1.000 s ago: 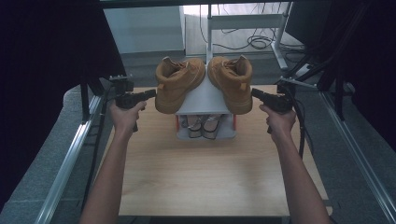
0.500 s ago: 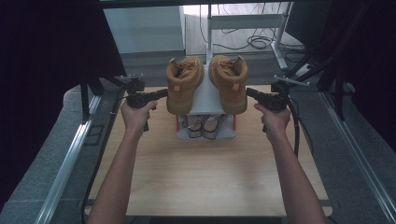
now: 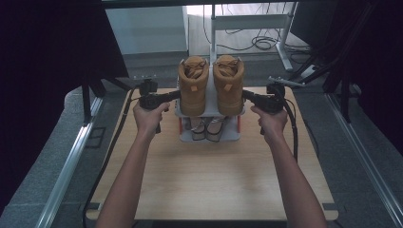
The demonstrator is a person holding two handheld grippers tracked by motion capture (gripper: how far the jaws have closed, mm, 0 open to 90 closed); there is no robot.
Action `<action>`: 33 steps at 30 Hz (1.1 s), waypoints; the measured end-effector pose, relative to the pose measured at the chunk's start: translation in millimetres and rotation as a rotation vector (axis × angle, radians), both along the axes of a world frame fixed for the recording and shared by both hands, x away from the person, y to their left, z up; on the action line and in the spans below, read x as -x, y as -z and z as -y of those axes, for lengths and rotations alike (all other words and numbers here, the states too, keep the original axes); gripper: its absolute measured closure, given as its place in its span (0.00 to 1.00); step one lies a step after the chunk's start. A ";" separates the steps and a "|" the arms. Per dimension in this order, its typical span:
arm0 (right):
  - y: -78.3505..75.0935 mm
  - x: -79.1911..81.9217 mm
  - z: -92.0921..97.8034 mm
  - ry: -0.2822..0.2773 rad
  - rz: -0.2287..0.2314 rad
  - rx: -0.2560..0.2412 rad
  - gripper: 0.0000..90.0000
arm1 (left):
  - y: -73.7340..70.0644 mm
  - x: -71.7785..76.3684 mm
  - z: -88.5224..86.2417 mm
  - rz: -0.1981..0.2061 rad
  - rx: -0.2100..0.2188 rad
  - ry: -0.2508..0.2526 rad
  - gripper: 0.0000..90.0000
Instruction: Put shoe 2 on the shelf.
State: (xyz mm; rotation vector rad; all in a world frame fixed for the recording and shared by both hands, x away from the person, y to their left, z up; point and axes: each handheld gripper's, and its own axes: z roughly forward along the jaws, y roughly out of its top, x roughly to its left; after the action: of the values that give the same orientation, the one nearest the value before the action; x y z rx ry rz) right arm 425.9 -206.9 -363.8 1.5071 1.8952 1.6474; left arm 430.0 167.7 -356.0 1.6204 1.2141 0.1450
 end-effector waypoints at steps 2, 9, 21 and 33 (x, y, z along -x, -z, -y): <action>0.3 -0.5 -7.3 -0.016 -0.001 0.004 1.00 | 0.0 -0.2 -0.7 -0.001 -0.002 0.002 1.00; 1.4 -1.8 -18.7 -0.032 -0.003 0.006 1.00 | 0.6 -0.1 1.6 -0.004 0.002 -0.001 1.00; 3.7 -4.1 -20.2 -0.045 -0.006 -0.001 1.00 | 1.9 -0.9 5.5 -0.005 0.004 0.007 1.00; 12.3 -12.3 -11.9 0.005 -0.027 0.026 1.00 | 6.6 -5.6 3.1 0.001 -0.038 -0.015 0.98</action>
State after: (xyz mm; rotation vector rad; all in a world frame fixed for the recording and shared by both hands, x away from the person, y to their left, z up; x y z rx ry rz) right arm 438.3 -195.0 -376.0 1.5307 1.9173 1.6024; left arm 435.6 164.6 -362.6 1.6446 1.2292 0.1797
